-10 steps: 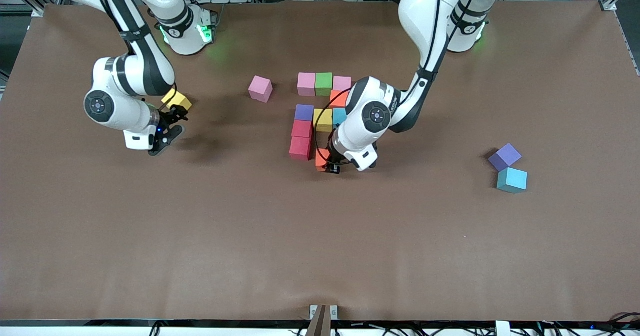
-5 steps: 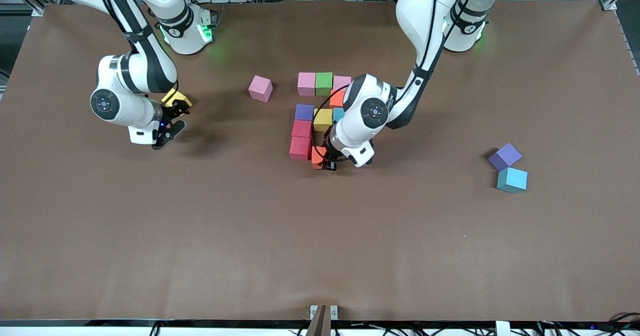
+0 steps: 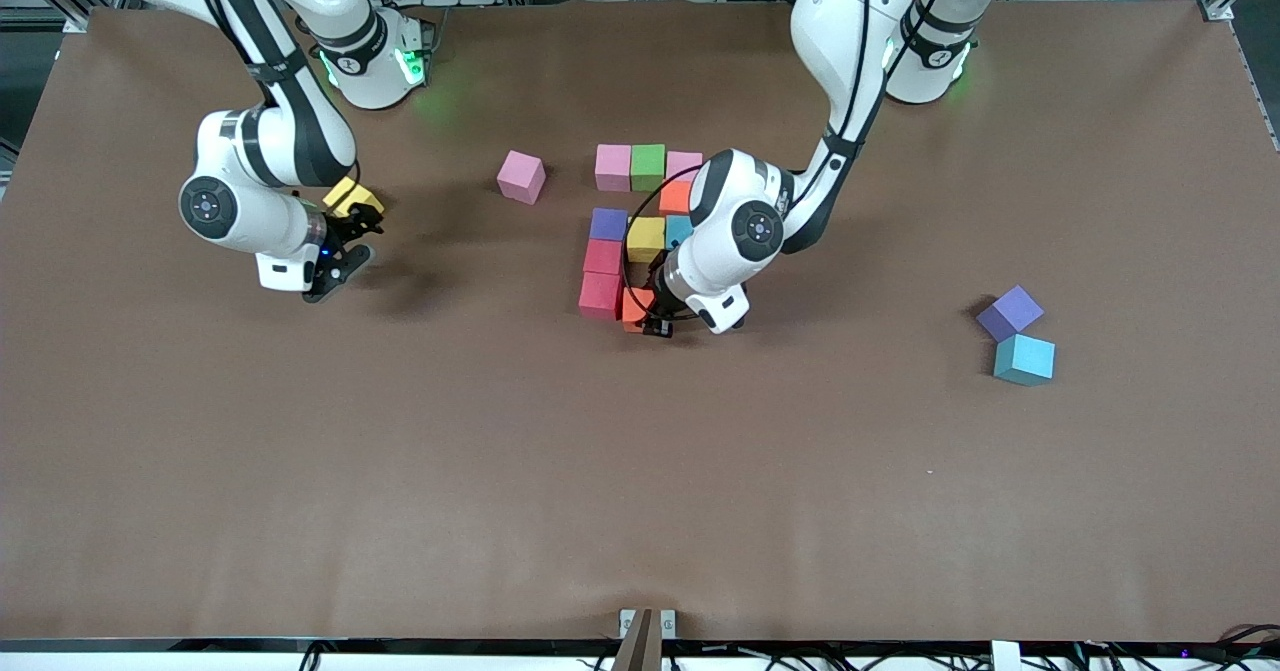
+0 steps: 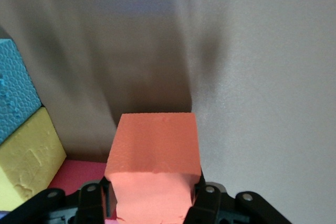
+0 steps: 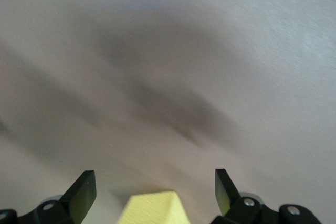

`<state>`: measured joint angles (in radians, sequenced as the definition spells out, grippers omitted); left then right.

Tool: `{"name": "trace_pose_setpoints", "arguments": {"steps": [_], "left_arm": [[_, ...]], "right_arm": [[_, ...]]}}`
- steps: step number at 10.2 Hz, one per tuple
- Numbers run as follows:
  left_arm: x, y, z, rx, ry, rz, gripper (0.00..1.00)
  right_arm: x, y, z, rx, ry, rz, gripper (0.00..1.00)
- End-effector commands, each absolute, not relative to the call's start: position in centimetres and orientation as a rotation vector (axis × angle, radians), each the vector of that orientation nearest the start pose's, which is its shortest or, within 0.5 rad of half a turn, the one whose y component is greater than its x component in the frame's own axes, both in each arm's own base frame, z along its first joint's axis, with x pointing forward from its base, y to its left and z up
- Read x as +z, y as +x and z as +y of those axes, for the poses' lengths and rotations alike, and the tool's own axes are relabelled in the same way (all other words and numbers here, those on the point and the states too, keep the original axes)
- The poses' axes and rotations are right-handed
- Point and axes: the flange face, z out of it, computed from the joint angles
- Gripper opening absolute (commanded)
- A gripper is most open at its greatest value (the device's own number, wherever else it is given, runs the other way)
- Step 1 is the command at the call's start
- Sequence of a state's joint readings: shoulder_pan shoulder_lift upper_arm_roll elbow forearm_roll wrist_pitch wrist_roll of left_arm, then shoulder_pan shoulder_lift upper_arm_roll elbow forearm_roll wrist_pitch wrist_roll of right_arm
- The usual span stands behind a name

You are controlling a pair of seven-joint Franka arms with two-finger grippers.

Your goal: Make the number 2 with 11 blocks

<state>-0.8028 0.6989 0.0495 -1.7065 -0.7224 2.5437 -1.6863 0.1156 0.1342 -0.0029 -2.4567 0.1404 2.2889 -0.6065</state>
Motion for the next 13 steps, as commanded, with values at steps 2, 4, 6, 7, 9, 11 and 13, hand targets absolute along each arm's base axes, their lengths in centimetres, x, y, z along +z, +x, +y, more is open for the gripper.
{"name": "trace_pose_setpoints", "arguments": {"steps": [2, 4, 6, 7, 9, 11, 13], "left_arm": [[19.9, 49.9, -46.3, 0.605, -2.483, -2.287, 0.1], [19.9, 49.8, -46.4, 0.607, -2.481, -2.288, 0.1], [19.6, 49.5, -46.7, 0.619, -2.482, -2.279, 0.1], [19.5, 49.4, -46.7, 0.62, -2.48, -2.276, 0.1], [19.5, 49.3, -46.9, 0.628, -2.477, -2.28, 0.11], [19.3, 49.0, -47.2, 0.629, -2.482, -2.269, 0.14], [19.2, 49.0, -47.1, 0.626, -2.495, -2.257, 0.56]], "right_arm": [[23.6, 42.7, 13.2, 0.42, -2.929, -0.515, 1.0], [24.3, 40.9, 18.5, 0.445, -2.992, -0.221, 1.0], [24.6, 39.9, 20.4, 0.486, -2.97, 0.043, 1.0], [24.7, 39.4, 21.4, 0.506, -2.942, 0.148, 1.0], [25.0, 37.6, 24.5, 0.529, -2.948, 0.276, 1.0], [25.4, 36.3, 26.1, 0.533, -2.959, 0.305, 1.0], [25.1, 34.7, 25.8, 0.516, -2.97, 0.299, 1.0]]}}
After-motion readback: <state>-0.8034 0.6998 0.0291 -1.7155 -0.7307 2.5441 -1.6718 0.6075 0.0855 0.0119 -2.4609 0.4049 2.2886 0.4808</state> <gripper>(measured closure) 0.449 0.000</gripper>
